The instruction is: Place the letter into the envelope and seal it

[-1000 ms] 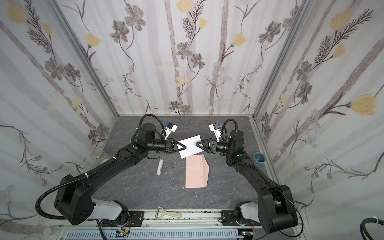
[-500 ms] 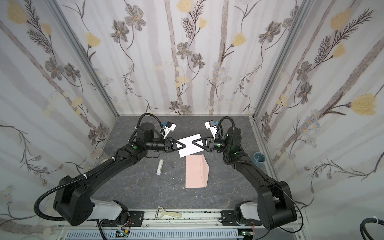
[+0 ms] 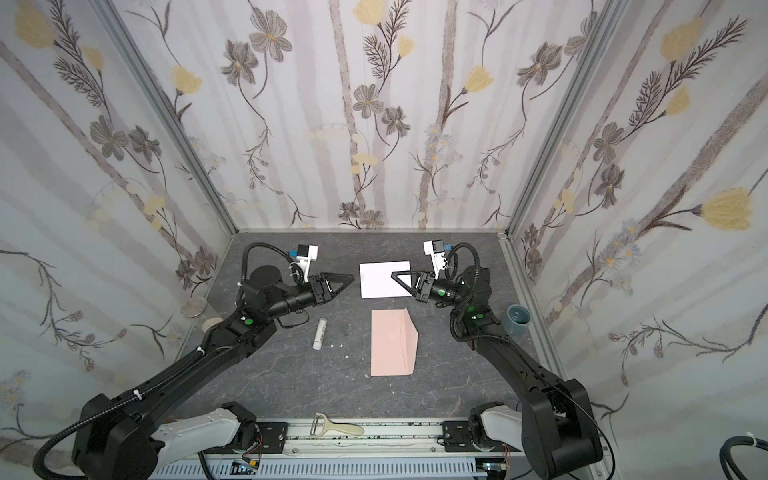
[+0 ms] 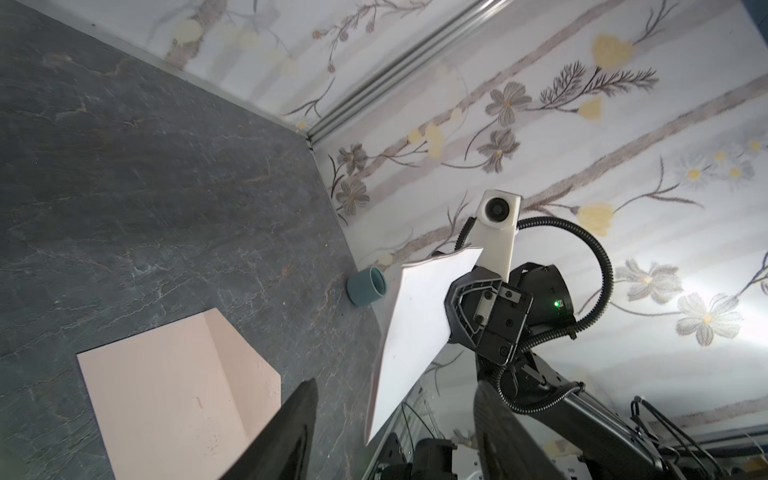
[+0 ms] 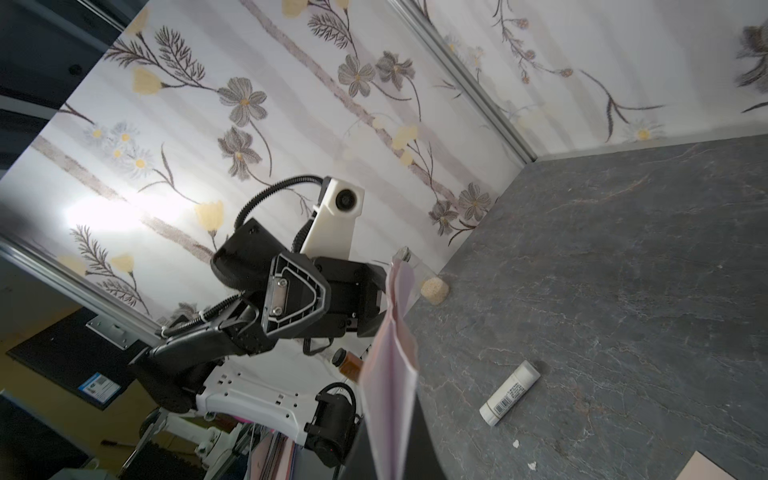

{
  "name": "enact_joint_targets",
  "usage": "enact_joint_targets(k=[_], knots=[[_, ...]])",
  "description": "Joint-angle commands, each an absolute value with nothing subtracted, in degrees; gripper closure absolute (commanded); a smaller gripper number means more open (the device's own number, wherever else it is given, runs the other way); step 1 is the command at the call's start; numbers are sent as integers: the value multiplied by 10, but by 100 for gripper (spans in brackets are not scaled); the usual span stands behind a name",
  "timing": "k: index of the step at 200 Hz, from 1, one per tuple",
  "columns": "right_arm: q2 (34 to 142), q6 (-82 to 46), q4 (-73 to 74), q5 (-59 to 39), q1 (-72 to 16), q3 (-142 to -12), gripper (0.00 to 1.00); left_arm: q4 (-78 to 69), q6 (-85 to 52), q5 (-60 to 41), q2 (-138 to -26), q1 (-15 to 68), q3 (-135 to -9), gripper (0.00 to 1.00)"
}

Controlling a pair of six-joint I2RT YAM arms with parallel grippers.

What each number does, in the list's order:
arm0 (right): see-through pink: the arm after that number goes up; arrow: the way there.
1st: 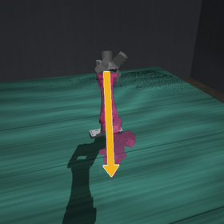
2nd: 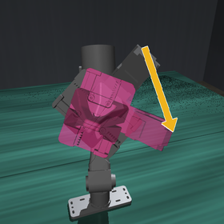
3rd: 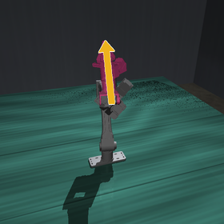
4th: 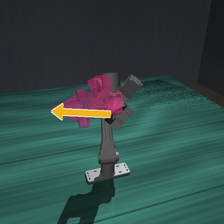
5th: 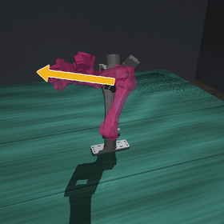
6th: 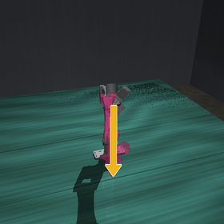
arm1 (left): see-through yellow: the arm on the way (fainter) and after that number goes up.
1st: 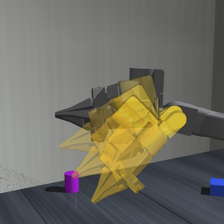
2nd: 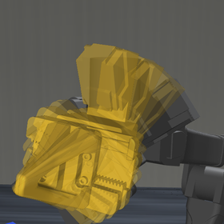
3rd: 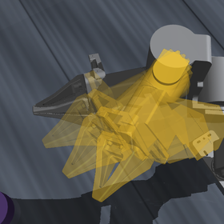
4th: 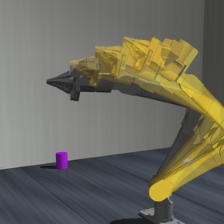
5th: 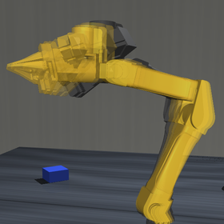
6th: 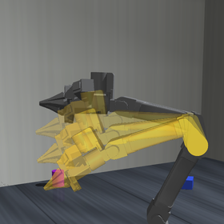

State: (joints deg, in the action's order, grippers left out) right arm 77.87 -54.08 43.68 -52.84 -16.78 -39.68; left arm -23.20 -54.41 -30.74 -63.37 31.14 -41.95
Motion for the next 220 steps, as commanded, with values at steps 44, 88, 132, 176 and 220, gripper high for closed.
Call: enact_joint_targets(k=[44,88,132,176,220], knots=[[730,-591,498,-254,-224,-354,100,-430,-580,-35,-585,426,-313,46],[717,-616,610,-105,-309,-277,100,-550,-586,14,-668,489,-307,54],[718,-613,640,-52,-363,-264,100,-613,-584,12,-747,511,-344,56],[711,-606,638,-13,-379,-258,100,-621,-575,-5,-782,511,-381,61],[721,-612,642,-17,-381,-260,100,-634,-584,-12,-806,512,-395,66]])
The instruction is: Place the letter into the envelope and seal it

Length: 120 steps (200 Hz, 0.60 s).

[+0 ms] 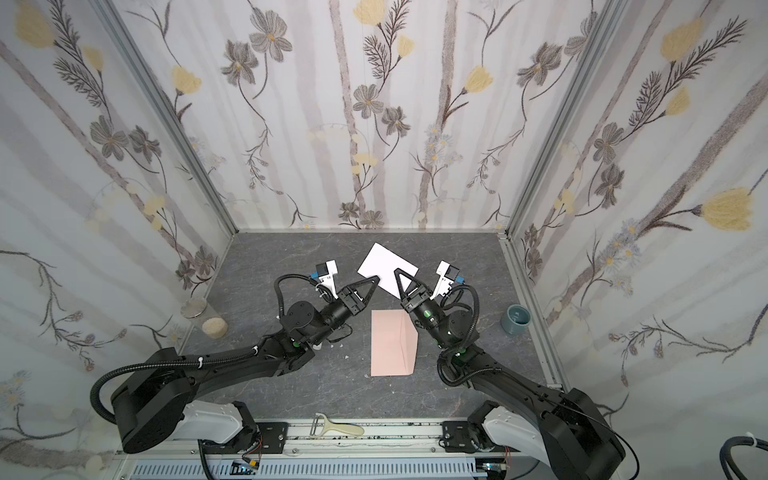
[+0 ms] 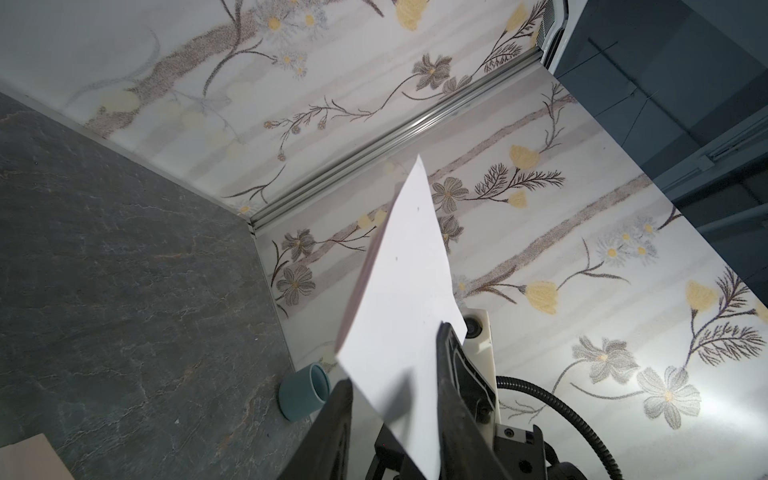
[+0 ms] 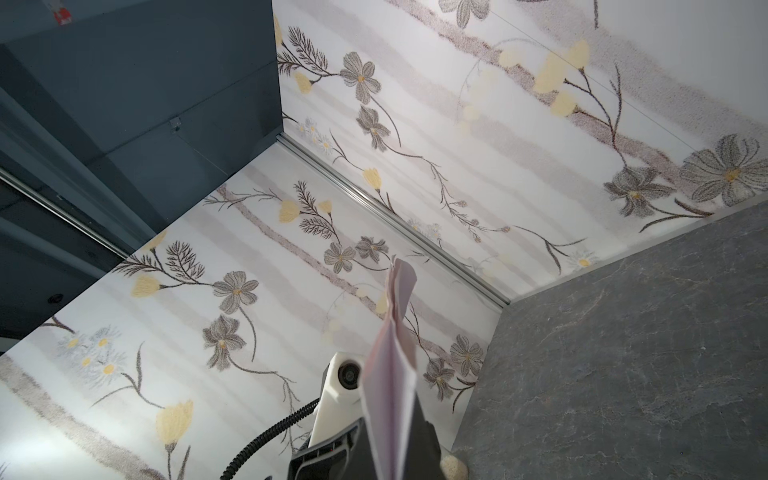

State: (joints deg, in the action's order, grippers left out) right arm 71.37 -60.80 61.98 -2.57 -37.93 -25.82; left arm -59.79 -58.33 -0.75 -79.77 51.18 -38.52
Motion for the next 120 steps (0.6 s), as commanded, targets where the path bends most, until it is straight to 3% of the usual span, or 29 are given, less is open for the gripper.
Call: enact_joint_targets(k=[1,45,96,120], knots=[[721,-612,642,-17,-381,-260,100,-634,-584,-12,-807,512,-395,66],[730,-616,649,-16,-383,-261,100,-642,-582,-22,-825,512,-413,69],[739,-620,656,-23,-383,-264,100,-647,-583,-33,-840,511,-423,100],[739,-620,655,-24,-383,-263,98,-648,-582,-36,-837,506,-419,100]])
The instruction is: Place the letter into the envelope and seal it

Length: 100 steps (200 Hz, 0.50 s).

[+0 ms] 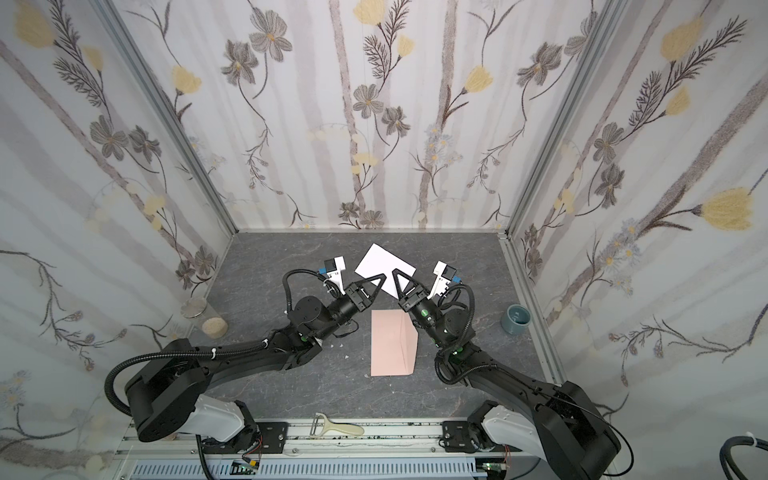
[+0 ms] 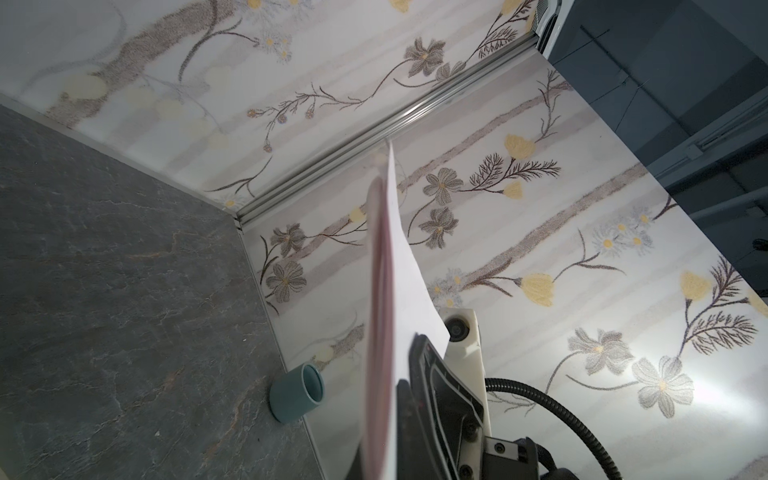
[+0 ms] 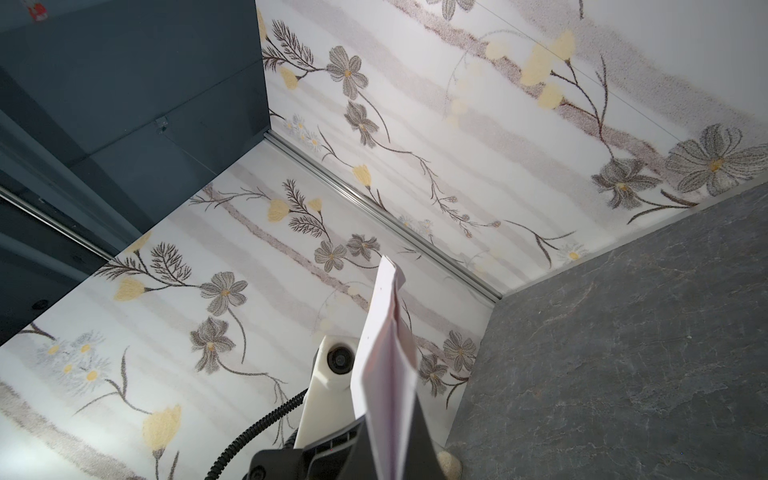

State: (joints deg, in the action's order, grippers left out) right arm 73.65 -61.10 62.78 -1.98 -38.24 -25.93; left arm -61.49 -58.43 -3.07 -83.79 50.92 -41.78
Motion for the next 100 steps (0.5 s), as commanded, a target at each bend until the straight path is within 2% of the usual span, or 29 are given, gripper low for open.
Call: enact_joint_targets(k=[1,14,39,71,100], knots=[[739,-620,655,-24,-383,-263,97,-648,-581,-37,-836,506,-419,100],[738,-619,652,-24,-383,-264,81,-647,-580,-38,-832,501,-415,100],[730,-610,636,-32,-380,-265,63,-643,-580,-61,-822,483,-407,100],[700,-579,586,-32,-368,-258,56,-640,-579,-92,-799,456,-390,100],[661,-534,503,-94,-322,-266,57,-581,-576,-155,-786,427,-402,100]])
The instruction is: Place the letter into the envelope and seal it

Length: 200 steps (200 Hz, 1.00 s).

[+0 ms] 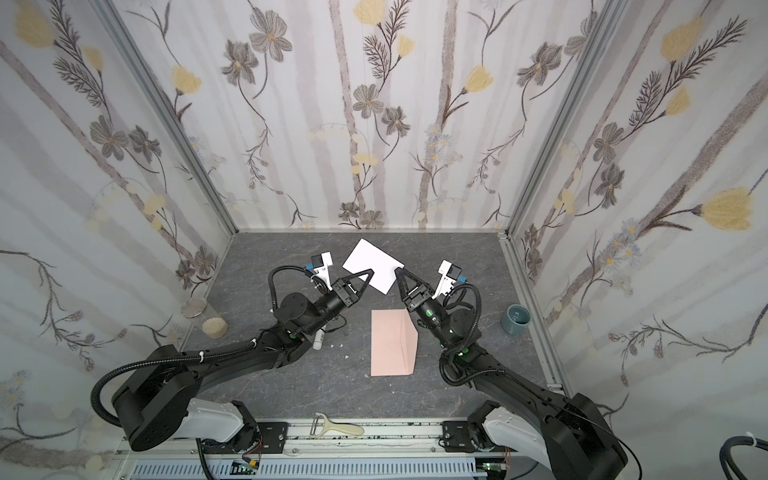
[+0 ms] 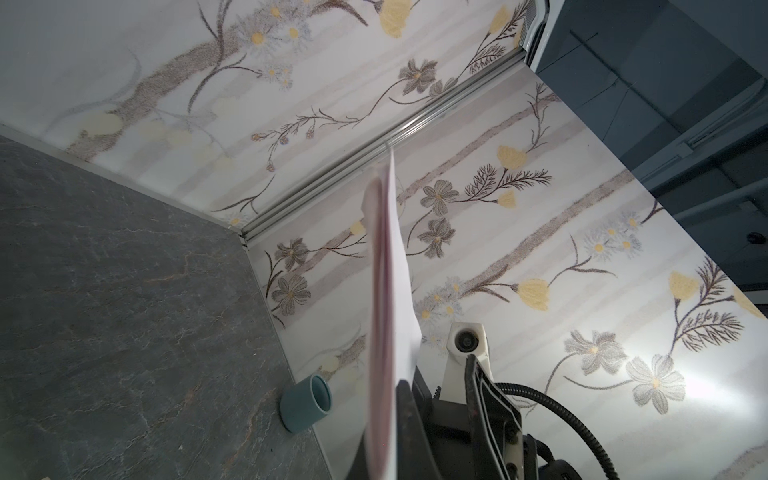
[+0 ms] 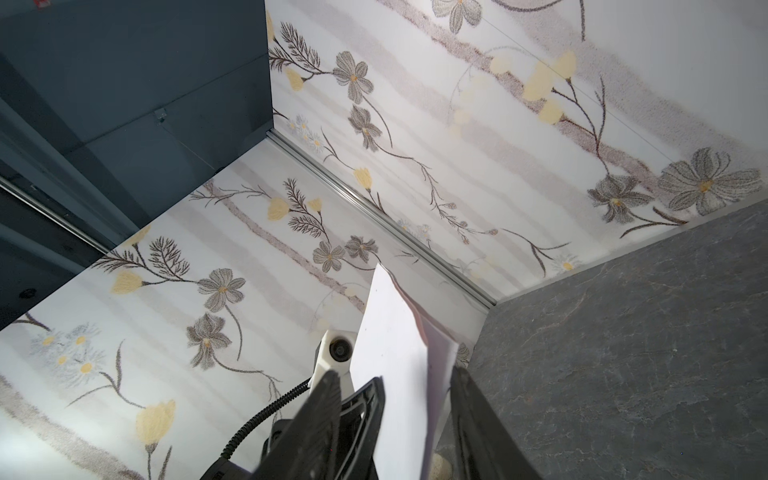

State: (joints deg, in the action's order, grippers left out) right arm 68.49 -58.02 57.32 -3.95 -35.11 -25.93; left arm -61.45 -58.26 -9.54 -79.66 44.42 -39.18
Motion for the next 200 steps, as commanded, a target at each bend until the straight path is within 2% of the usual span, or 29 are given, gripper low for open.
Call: enact_joint_targets(k=[1,50,91,127,160,200], knots=[[659,-533,500,-97,-320,-267,57,-579,-576,-157,-786,426,-402,100],[604,-423,309,-272,-219,-335,57,-409,-533,-293,-768,383,-451,100],[643,-390,249,-418,-184,-391,57,-361,-533,-434,-767,367,-471,100],[684,-380,225,-500,-184,-424,56,-319,-516,-485,-740,366,-471,100],[687,-362,203,-527,-183,-428,45,-219,-461,-495,-704,362,-488,100],[703,-372,216,-599,-184,-426,42,-120,-403,-509,-692,363,-519,100]])
